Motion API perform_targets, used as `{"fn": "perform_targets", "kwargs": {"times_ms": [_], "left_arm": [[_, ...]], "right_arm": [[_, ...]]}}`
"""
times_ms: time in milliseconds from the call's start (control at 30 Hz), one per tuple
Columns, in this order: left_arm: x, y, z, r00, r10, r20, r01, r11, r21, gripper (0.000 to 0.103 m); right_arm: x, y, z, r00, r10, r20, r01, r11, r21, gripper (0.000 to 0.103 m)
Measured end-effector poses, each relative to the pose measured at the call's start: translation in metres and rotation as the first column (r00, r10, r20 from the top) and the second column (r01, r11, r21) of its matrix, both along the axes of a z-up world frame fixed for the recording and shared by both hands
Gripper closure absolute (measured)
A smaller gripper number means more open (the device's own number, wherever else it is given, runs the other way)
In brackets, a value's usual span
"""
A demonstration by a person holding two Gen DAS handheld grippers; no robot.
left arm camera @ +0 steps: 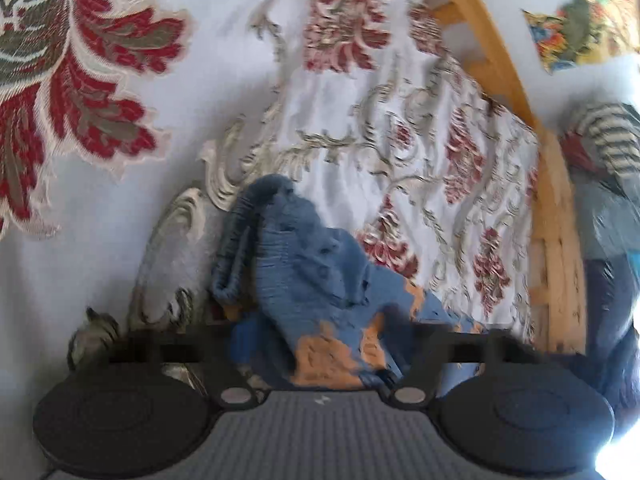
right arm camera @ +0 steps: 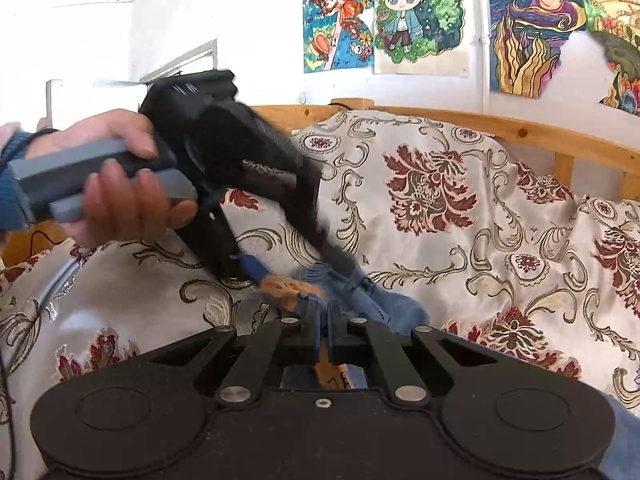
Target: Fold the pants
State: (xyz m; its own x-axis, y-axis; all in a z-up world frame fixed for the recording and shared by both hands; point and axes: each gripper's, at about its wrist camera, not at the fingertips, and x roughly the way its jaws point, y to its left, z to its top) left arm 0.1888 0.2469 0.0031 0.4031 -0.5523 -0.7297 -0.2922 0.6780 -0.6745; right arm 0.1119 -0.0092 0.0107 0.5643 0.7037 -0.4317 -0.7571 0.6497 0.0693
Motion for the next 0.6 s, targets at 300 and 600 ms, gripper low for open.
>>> {"fn": "perform_targets", "kwargs": {"times_ms": [300, 600], "left_arm": [[0.016, -0.040, 0.045, 0.964, -0.191, 0.183, 0.119, 0.930, 0.348, 0.083], [-0.008, -0.054, 0.020, 0.925, -0.350, 0.148, 0.195, 0.771, 0.607, 0.053]], "right_arm": [[-0.002, 0.005, -0.003, 1.000, -0.009, 0.003, 0.009, 1.000, -0.018, 0.100], [0.010, -0.008, -0.022, 0.992, -0.064, -0.108, 0.057, 0.996, -0.063, 0.068]]}}
